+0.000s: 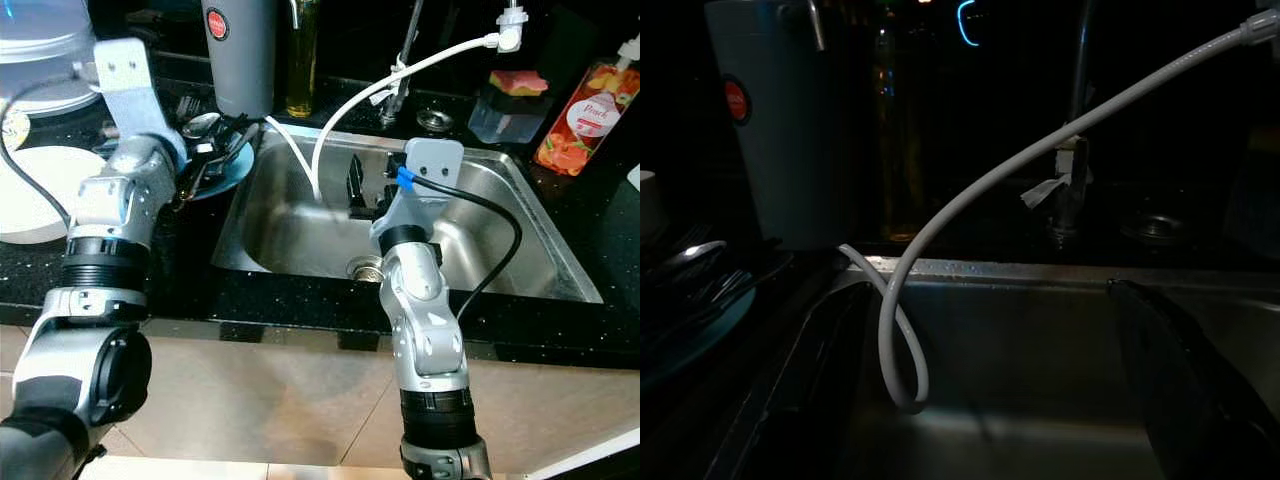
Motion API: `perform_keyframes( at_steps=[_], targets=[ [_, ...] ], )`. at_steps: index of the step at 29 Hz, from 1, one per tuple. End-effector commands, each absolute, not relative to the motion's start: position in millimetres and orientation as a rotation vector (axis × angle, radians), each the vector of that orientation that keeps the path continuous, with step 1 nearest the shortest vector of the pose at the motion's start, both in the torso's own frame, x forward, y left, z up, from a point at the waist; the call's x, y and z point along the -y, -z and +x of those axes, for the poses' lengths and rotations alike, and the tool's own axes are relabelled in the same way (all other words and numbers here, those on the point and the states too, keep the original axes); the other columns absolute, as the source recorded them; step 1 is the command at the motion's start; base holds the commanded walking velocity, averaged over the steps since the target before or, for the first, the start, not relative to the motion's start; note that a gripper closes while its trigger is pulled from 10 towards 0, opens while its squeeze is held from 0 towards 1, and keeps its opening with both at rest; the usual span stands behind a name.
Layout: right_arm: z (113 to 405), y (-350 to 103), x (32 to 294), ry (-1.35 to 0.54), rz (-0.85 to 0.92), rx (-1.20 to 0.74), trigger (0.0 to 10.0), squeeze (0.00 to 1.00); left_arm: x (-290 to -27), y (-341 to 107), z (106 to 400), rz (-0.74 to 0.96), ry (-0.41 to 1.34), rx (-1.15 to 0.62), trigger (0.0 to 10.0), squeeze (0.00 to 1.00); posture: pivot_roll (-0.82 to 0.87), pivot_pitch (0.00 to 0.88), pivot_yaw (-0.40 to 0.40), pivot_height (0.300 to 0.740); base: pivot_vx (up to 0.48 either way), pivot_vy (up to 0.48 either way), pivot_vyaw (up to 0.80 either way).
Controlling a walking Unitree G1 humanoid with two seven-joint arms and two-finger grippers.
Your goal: Kitchen organization
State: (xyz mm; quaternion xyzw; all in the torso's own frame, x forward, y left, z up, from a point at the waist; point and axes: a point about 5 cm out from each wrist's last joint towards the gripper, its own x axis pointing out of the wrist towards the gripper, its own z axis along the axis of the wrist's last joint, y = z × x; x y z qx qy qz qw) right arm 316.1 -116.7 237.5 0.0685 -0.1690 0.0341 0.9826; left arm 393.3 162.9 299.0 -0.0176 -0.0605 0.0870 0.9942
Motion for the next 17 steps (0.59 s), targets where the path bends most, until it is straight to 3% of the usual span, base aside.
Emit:
perform_keyframes(
  at_steps=[1, 4, 7, 8, 14, 15, 16, 17],
  targets=[
    [314, -242, 119, -0.065, 0.137, 0.351, 10.0, 0.0, -163, -298, 393, -0.003, -0.172, 0.131, 10.0, 0.0, 0.23, 0.02, -0.09, 0.74, 0.0, 0.0, 0.0],
    [315, -242, 119, -0.066, 0.136, 0.35, 10.0, 0.0, -162, -291, 393, 0.018, -0.163, 0.1, 10.0, 0.0, 0.23, 0.02, -0.092, 0.74, 0.0, 0.0, 0.0],
    [315, -242, 119, -0.067, 0.136, 0.351, 10.0, 0.0, -164, -272, 396, -0.08, -0.167, -0.026, 10.0, 0.0, 0.23, 0.02, -0.092, 0.74, 0.0, 0.0, 0.0],
    [315, -242, 119, -0.066, 0.135, 0.351, 10.0, 0.0, -164, -269, 397, -0.109, -0.156, -0.044, 10.0, 1.0, 0.23, 0.02, -0.092, 0.74, 0.0, 0.0, 0.0],
    [314, -242, 119, -0.066, 0.135, 0.349, 10.0, 0.0, -162, -267, 396, -0.123, -0.13, -0.071, 10.0, 1.0, 0.23, 0.021, -0.091, 0.74, 0.0, 0.0, 0.0],
    [314, -242, 119, -0.066, 0.135, 0.349, 10.0, 0.0, -162, -266, 396, -0.124, -0.122, -0.092, 10.0, 0.82, 0.23, 0.021, -0.091, 0.74, 0.0, 0.0, 0.0],
    [314, -242, 119, -0.066, 0.135, 0.349, 10.0, 0.0, -162, -266, 396, -0.124, -0.122, -0.092, 10.0, 0.82, 0.23, 0.021, -0.091, 0.74, 0.0, 0.0, 0.0],
    [314, -241, 120, -0.065, 0.134, 0.349, 10.0, 0.0, -159, -262, 395, -0.141, -0.1, -0.173, 10.0, 0.0, 0.23, 0.025, -0.084, 0.74, 0.0, 0.0, 0.0]
  ],
)
